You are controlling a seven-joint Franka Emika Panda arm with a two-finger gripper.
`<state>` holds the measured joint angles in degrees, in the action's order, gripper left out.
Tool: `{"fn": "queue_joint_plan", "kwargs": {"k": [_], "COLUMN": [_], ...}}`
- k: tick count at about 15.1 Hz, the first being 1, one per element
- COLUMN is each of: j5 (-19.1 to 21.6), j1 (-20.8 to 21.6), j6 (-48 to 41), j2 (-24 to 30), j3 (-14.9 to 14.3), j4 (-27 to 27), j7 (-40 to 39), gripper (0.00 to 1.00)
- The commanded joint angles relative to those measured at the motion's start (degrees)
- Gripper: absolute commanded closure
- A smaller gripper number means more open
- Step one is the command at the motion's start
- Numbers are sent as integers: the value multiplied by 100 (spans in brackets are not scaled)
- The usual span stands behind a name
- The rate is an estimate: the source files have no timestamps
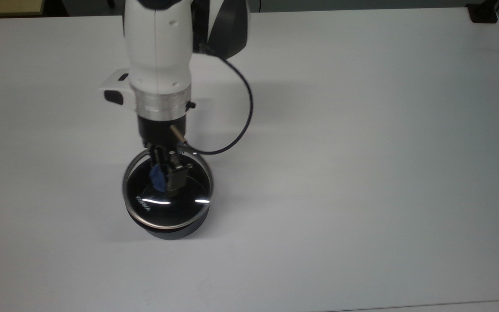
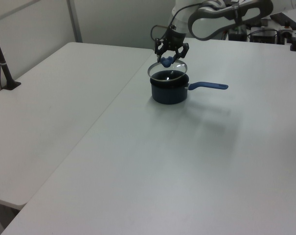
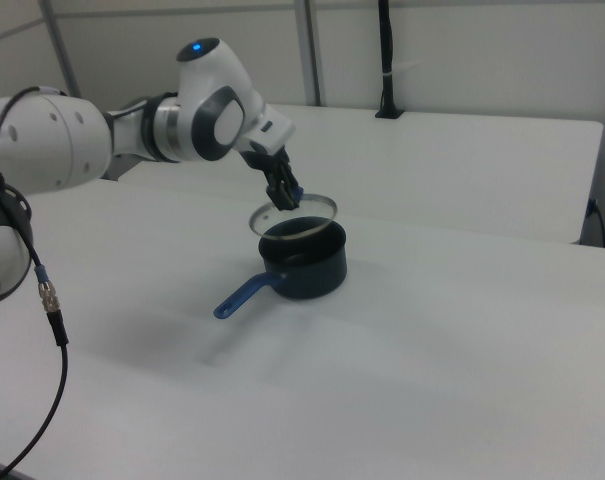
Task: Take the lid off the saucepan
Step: 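Lift the glass lid up off the saucepan rim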
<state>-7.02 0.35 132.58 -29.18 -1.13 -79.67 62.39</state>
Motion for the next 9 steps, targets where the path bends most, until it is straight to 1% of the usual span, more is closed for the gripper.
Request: {"fn": "queue_joint_plan", "kwargs": {"k": [1,2,4,6,9], "j5": [236,245,245,236,236], "j1": [482,692,983,1334,1792], "j6": [-215,-267,-320,-294,-198], "j2": [369,430,475,466,458], "j3": [-27,-27,-19,-27,-27], "j4": [-128,-171,-303,-426,-777], "j7": [168,308,484,747,907], "gripper": [42,42,42,39,38]}}
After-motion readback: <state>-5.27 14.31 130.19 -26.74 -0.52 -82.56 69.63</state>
